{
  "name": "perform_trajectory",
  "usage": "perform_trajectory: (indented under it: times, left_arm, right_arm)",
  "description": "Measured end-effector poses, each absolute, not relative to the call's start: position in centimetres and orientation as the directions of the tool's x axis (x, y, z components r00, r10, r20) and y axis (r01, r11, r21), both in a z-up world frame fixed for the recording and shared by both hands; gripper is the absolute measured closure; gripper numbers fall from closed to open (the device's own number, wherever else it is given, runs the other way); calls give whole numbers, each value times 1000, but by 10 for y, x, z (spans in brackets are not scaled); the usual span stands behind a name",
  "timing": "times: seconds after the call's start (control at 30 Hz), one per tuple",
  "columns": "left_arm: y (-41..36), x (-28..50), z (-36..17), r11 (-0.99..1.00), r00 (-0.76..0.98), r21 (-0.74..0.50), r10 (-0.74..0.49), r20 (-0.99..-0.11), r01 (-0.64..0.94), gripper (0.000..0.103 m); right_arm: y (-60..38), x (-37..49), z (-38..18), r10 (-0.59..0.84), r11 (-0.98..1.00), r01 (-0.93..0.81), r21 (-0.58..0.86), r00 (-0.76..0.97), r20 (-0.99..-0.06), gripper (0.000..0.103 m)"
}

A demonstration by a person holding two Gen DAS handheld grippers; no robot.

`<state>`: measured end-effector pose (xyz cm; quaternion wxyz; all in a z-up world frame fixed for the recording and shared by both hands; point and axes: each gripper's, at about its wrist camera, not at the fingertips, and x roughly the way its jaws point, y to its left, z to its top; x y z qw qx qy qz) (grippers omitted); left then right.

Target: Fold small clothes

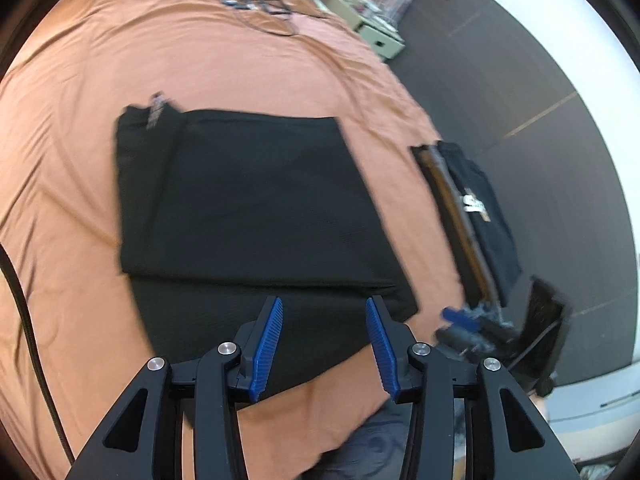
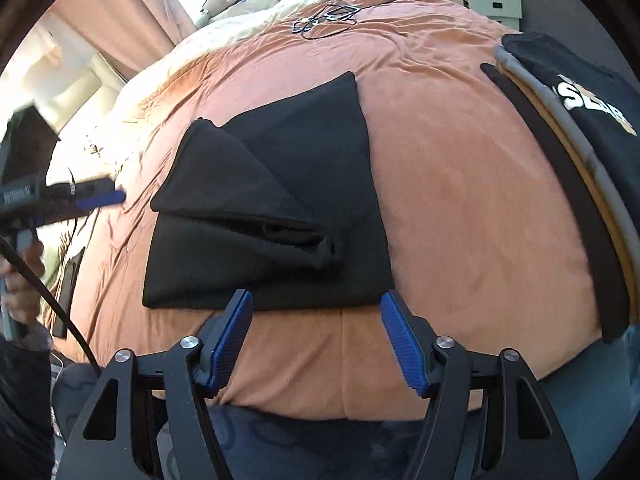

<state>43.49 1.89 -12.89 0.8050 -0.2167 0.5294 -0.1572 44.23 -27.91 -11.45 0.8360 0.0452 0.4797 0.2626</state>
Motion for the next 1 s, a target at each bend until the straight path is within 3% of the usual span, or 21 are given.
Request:
perform_trajectory:
  times: [0.1, 0.53, 0.9, 0.97, 1.0]
  left_arm:
    - [33, 432, -149, 877, 393, -480, -430, -813, -34, 57]
    - [62, 429, -199, 902, 409, -392, -293, -864, -182, 57]
    - [79, 429, -222, 890, 375, -381, -274, -886, -250, 57]
    - [77, 430, -223, 893, 370, -377, -273, -888, -246, 57]
    - [76, 430, -225, 894, 365, -376, -275, -889, -244, 57]
  right_arm:
    - [-271, 455, -121, 472, 857, -414, 305, 398, -787, 52]
    - [-204, 484, -152, 312, 832, -552, 48, 395, -864, 52]
    - [-140, 483, -168, 224, 697, -696, -173, 440, -870, 52]
    - [-135, 485, -167, 236, 684, -708, -176, 443, -865, 62]
    - [-134, 486, -167, 246, 679, -715, -165, 434, -867, 76]
